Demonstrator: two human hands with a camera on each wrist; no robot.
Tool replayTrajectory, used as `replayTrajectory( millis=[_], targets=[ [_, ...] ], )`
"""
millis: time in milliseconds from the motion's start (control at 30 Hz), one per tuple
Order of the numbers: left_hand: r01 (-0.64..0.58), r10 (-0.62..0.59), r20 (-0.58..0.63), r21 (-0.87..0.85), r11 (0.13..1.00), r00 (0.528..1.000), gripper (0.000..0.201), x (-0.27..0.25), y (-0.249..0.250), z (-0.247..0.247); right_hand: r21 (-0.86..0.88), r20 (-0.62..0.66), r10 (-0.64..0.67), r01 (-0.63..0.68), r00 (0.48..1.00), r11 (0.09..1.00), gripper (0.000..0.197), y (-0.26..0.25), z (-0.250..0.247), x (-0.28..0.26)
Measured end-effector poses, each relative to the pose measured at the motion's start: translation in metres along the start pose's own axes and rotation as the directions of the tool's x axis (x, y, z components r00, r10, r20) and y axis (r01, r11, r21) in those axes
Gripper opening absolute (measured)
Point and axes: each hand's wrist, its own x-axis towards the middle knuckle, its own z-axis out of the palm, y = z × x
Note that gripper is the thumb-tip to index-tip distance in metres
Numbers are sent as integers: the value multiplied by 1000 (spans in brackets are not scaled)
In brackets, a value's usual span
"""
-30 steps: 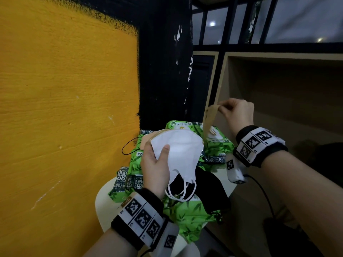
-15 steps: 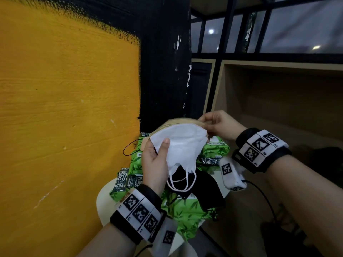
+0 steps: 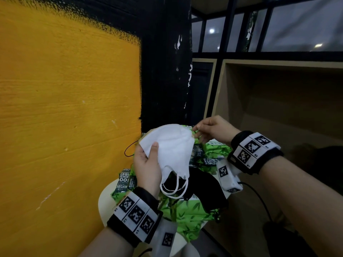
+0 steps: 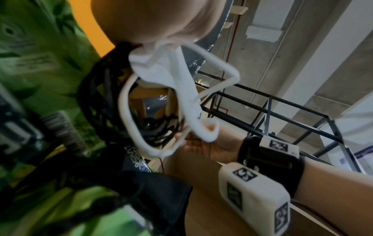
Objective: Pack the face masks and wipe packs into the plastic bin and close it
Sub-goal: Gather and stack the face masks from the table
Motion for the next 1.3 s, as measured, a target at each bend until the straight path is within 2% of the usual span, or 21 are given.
replayTrajectory(
  millis=[100,167,300,367,433,533,700,767,833,900,967,1033,1100,1233,1300],
  targets=[
    [1,1,-59,35,999,998,16,5,-7,-6,-321,-152,8,-57,988,945,26,19,1,10],
    [-16,18,-59,41,999,998,21,8,-10,-7,-412,-150,41,-100,988,906,28,28,5,15],
    [-34,37,-45,63,997,998,50,12,-18,-10,-530,-89,94,-127,992,838,31,36,21,26],
    [-29,35,-55,109,994,998,52,15,-22,-12,-561,-85,123,-149,989,815,32,35,30,30],
    [-7,11,-54,77,997,998,47,16,-24,-13,-561,-89,148,-172,985,810,35,34,36,33],
    [17,-15,-35,75,997,999,52,15,-21,-13,-545,-92,198,-216,976,810,43,30,43,35],
    [52,-51,-19,81,995,999,55,10,-11,-11,-553,-72,272,-265,960,790,41,31,45,40],
    [53,-52,-21,79,995,998,55,10,-10,-10,-571,-76,248,-246,966,783,34,29,45,40],
    [32,-31,-14,77,996,999,55,12,-14,-11,-571,-82,236,-240,968,785,17,27,45,40],
    [18,-16,-13,90,996,1000,54,13,-15,-13,-559,-72,261,-256,963,789,24,23,45,39],
    [28,-27,-21,75,997,999,54,14,-14,-15,-535,-61,251,-244,966,809,12,22,44,40],
    [34,-31,-33,71,997,999,54,14,-13,-16,-502,-74,241,-245,968,829,18,24,41,43],
    [29,-26,-39,69,997,999,54,15,-14,-16,-479,-81,244,-252,966,841,15,23,42,45],
    [23,-22,-21,52,998,1000,54,14,-15,-15,-463,-70,273,-274,959,843,28,22,47,47],
    [28,-27,-15,50,998,1000,54,13,-15,-14,-447,-73,298,-298,952,844,27,20,47,45]
  ],
)
